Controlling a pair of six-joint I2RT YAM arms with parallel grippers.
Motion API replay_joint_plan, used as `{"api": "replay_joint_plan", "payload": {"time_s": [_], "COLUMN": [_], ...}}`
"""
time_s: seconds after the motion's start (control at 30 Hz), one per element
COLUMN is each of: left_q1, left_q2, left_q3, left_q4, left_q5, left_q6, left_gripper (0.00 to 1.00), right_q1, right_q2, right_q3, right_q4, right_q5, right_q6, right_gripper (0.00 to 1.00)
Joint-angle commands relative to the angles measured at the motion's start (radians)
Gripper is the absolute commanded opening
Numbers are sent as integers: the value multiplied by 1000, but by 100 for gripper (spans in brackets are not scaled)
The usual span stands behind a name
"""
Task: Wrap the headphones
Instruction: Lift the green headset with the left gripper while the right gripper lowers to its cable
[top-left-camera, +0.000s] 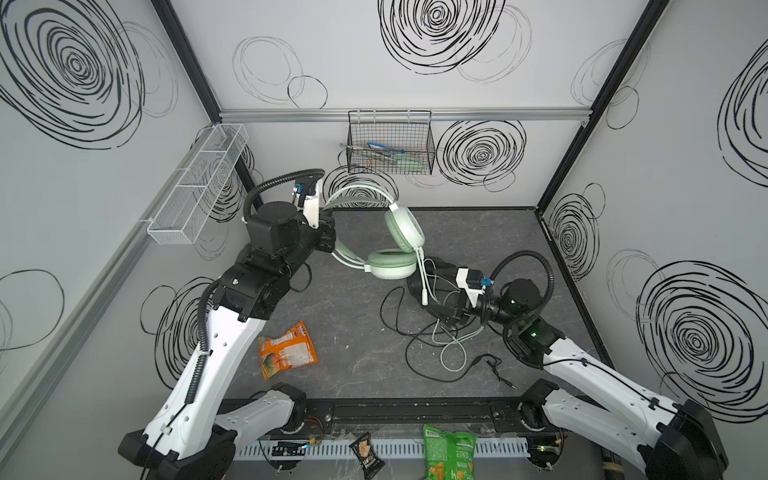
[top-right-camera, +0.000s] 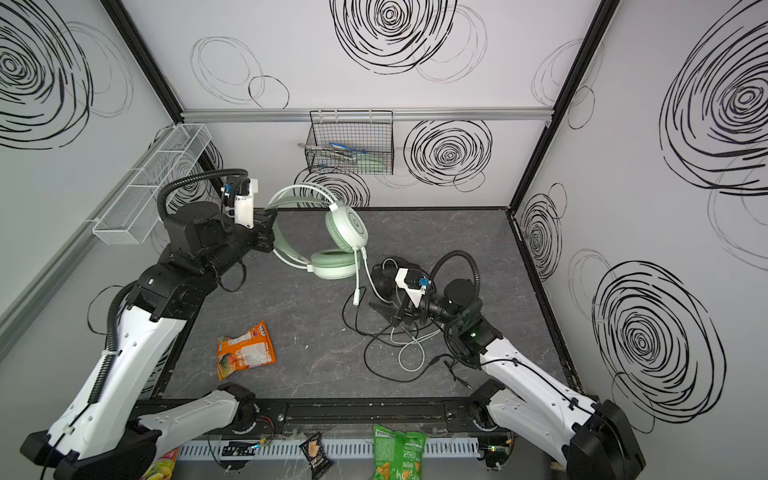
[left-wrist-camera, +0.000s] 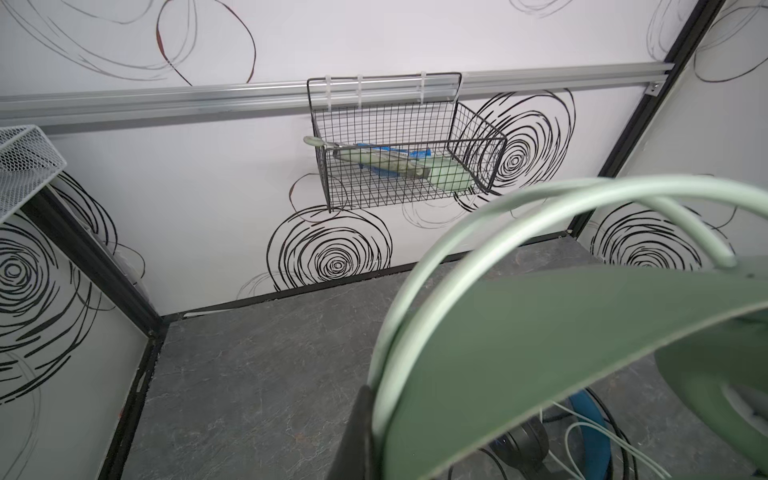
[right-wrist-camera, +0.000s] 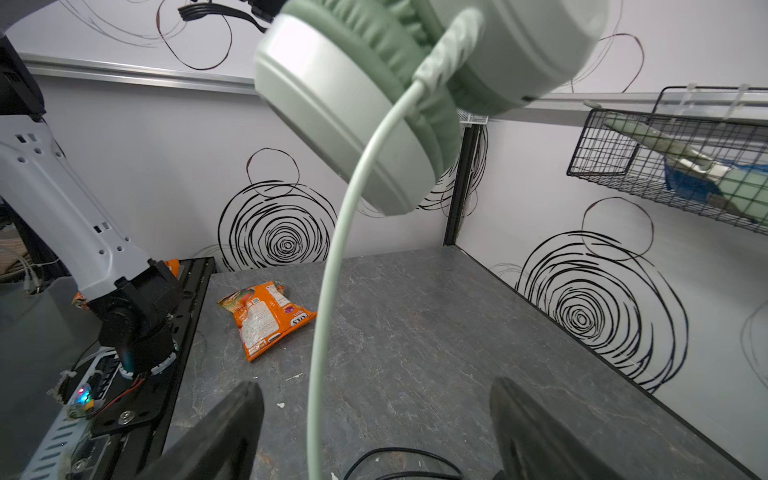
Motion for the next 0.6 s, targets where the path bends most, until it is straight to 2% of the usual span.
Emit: {"api": "replay_joint_plan", "payload": {"time_s": [0.0,0.17,0.27,0.57], "left_q1": [-7,-7,-6,-6], "left_q2": [-1,1,8,27], "left_q3": [57,82,106,187], "left_q4": [102,112,109,102], "left_q5": [19,31,41,53], "left_q6": [-43,-55,-68,-119], "left_gripper": [0,0,0,0], "right_q1": [24,39,39,39], "right_q2": [-10,14,22,47], "right_q3": [-2,0,-1,-25], "right_q4": [22,-20,-26,-26], "right_q5": [-3,43,52,80], "right_q6": [-13,-33,-35,-28], "right_gripper": [85,66,58,43]}}
